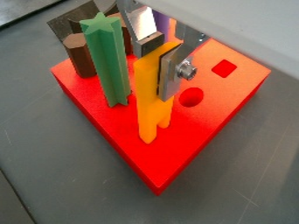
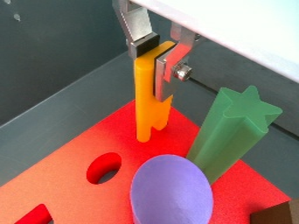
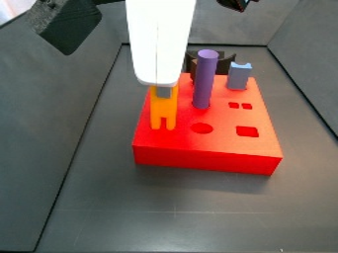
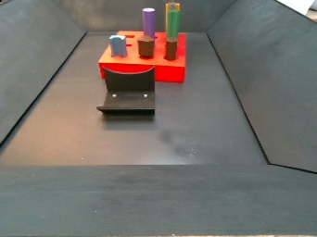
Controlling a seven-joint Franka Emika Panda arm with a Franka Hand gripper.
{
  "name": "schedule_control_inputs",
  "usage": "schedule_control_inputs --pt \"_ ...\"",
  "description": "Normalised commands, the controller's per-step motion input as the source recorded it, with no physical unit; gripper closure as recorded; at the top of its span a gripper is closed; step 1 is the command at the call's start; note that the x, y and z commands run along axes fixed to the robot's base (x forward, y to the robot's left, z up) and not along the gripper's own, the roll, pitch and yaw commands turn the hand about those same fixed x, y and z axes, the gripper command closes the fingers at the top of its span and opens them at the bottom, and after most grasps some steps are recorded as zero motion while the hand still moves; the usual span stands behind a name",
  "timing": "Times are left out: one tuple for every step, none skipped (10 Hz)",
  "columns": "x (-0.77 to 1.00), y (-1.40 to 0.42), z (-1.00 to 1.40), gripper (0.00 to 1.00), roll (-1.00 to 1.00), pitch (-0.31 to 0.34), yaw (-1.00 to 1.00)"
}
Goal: Pick up the square-circle object. Move up. Move to above the board. Insert the square-circle object.
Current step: Insert the square-circle object.
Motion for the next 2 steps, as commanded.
schedule_control_inputs --pt "-0.03 0.00 0.00 1.00 0.01 0.000 0.00" --pt "0.00 0.00 0.00 1.00 0.00 0.000 0.00"
